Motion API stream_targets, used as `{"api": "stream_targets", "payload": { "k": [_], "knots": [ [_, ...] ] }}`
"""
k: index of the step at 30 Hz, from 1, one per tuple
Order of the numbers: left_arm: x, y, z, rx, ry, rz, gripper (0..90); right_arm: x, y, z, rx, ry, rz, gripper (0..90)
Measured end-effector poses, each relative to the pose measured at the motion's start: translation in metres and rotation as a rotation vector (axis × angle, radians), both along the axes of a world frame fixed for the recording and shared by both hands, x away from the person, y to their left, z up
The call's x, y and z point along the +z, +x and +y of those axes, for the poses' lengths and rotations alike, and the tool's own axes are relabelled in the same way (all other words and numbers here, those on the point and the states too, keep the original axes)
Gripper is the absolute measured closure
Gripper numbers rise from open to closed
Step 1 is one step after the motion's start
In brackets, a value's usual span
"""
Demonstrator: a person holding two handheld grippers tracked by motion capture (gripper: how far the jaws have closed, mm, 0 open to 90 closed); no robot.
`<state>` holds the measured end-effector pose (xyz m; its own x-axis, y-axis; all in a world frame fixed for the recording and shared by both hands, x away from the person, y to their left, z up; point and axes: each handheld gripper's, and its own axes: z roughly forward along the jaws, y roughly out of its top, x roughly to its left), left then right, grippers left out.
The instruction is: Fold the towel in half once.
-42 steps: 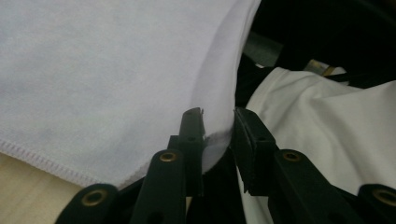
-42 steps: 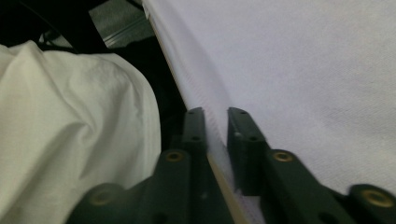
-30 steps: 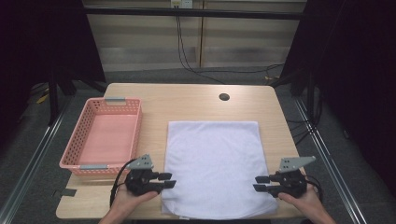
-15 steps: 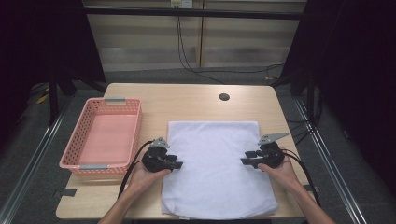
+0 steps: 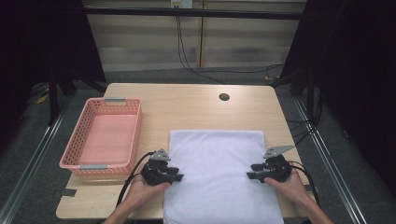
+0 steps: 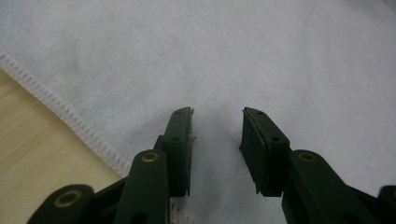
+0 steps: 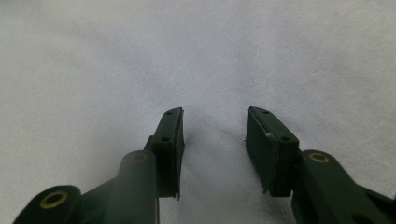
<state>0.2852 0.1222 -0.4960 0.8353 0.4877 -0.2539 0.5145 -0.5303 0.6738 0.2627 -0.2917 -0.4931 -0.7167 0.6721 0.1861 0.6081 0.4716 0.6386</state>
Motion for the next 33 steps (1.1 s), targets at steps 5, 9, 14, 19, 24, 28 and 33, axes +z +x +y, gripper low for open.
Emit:
{"api": "stream_targets", "payload": {
  "k": [5,9,14,19,24,28,33],
  "knots": [
    [0.002,-0.024,0.004,-0.04,-0.001,0.032,63.3,0.002,-0.018,0.0,0.045,0.006,0.027,56.8],
    [0.005,-0.037,0.008,-0.082,0.009,0.057,62.5,0.003,-0.028,0.001,0.072,0.008,0.047,57.0],
    [0.012,-0.017,0.011,-0.017,-0.023,0.011,57.4,0.008,-0.02,-0.004,0.03,0.038,0.002,56.3],
    [0.014,0.024,0.006,0.058,-0.043,-0.011,56.1,0.019,0.014,-0.018,-0.062,0.034,-0.072,55.5],
    [0.009,0.053,0.003,0.127,-0.069,-0.023,54.1,0.021,0.047,-0.03,-0.137,0.066,-0.074,52.7],
    [0.008,0.068,0.004,0.167,-0.08,-0.033,53.2,0.024,0.068,-0.039,-0.179,0.06,-0.099,51.0],
    [0.007,0.081,0.005,0.183,-0.085,-0.038,50.3,0.017,0.089,-0.044,-0.201,0.029,-0.095,47.5]
  ]
}}
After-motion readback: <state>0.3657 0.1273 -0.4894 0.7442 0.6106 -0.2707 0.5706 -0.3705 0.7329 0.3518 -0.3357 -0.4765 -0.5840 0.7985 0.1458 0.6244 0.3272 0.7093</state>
